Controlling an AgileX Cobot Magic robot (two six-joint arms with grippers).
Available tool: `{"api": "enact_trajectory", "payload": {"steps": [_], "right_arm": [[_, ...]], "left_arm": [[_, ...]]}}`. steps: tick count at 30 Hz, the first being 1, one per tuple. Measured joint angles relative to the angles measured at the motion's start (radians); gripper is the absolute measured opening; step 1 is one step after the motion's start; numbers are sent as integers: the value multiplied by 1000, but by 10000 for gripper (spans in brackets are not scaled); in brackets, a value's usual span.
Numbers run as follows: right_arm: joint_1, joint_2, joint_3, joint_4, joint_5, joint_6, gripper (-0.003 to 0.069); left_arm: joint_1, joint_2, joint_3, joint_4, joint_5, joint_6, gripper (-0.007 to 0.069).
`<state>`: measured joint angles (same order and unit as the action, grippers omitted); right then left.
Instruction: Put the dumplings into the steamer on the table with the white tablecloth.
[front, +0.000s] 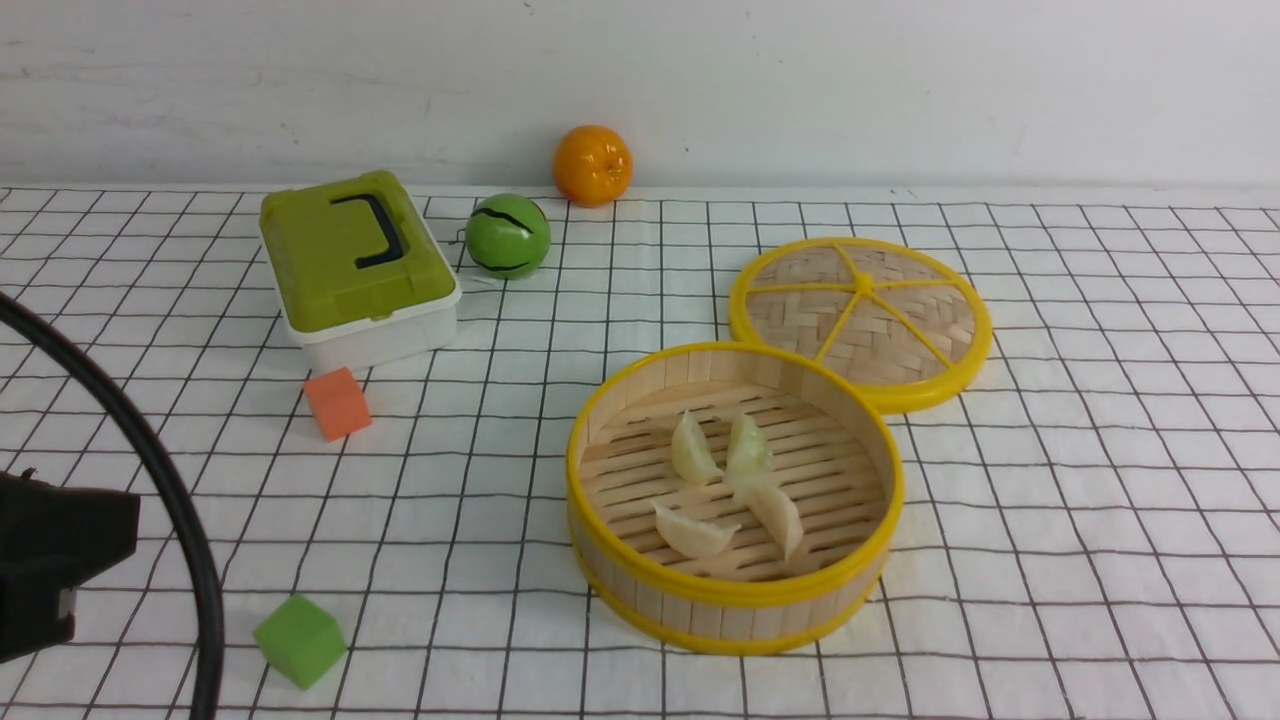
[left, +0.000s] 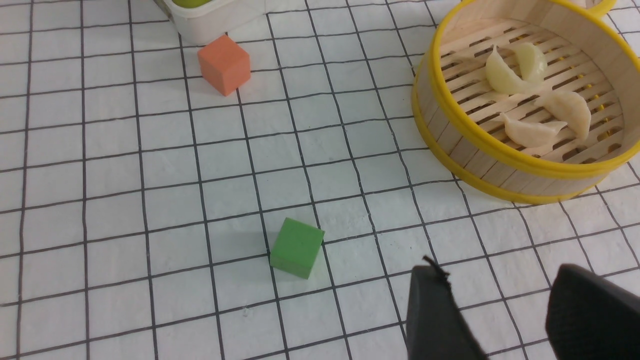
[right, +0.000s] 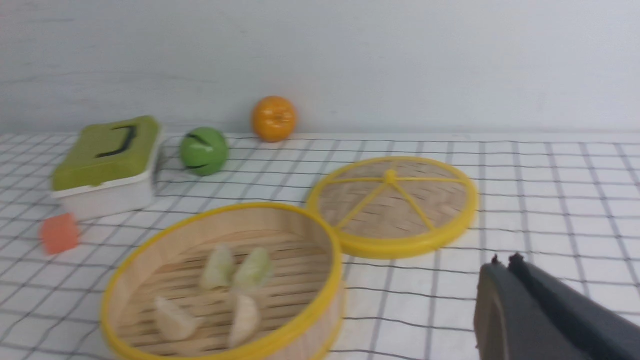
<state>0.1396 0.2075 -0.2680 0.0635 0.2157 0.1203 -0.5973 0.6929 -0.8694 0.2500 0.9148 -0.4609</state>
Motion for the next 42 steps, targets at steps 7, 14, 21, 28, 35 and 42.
{"api": "enact_trajectory", "payload": {"steps": [7,14,21,28,35,42], "right_arm": [[-199,-180,152,-128,82,166,-18],[-213,-218,278,-130,89,159,-18],[-176,-218,295,-127,104,102,-18],[-150,-218,287,-122,167,92,-16],[-150,-218,287,-120,170,92,-12],[-150,-218,287,-120,171,91,-5]], "left_arm": [[0,0,0,0,0,0,316],[0,0,0,0,0,0,316],[0,0,0,0,0,0,316],[0,0,0,0,0,0,316],[0,0,0,0,0,0,316],[0,0,0,0,0,0,316]]}}
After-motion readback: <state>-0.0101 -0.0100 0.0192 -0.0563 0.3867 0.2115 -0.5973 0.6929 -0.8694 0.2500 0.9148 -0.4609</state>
